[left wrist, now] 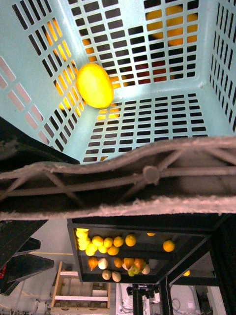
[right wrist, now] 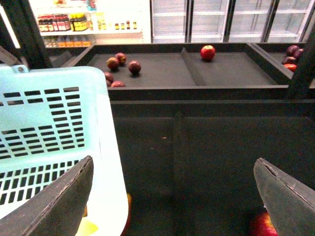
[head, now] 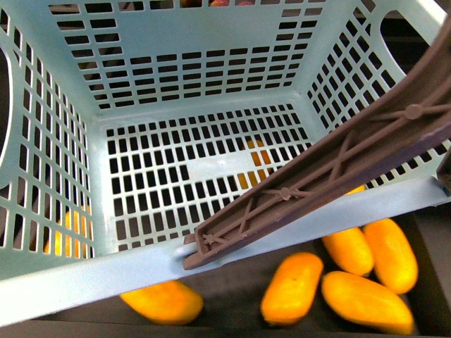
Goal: Pick lemon and mango into basket
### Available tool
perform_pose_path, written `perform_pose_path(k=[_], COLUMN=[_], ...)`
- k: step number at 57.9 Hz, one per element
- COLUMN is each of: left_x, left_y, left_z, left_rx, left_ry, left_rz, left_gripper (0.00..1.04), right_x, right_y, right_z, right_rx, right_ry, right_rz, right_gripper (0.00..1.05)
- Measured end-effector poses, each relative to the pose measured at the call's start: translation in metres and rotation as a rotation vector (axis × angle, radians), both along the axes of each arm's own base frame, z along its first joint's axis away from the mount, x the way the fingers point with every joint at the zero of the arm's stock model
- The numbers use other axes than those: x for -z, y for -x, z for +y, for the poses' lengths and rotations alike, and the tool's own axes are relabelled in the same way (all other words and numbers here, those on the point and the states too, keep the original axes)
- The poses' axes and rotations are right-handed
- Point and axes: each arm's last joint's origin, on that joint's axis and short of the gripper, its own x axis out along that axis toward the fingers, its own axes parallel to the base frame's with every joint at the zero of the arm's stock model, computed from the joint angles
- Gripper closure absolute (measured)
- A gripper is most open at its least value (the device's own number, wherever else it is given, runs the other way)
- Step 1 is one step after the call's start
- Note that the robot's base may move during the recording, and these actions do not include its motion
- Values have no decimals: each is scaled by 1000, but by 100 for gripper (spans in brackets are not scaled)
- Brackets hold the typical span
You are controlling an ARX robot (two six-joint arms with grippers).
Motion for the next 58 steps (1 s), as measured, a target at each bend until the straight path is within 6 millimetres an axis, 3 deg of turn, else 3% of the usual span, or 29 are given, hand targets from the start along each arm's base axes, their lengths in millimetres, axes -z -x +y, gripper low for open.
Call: perform_pose_path(k=[39, 42, 44, 47, 58], left_x=[-1, -1, -1, -1, -1], left_y=[-2, -1, -1, 0, 1], left_z=[4, 3, 2, 1, 0], left_rx=[-20, -12, -10, 0, 9], left_ry=[-6, -2, -1, 4, 9], left_rz=[-11, -6, -6, -3, 2], left_gripper=[98, 98, 98, 98, 98], right_x=[0, 1, -2, -1, 10], right_y=[0, -3, -8, -12, -28], right_z=[0, -1, -8, -20, -64], right_rx=[-3, 111, 291, 421, 408], right_ry=[0, -40, -60, -61, -112], right_rz=[-1, 116, 292, 444, 531], right_gripper=[9, 9, 9, 9, 9])
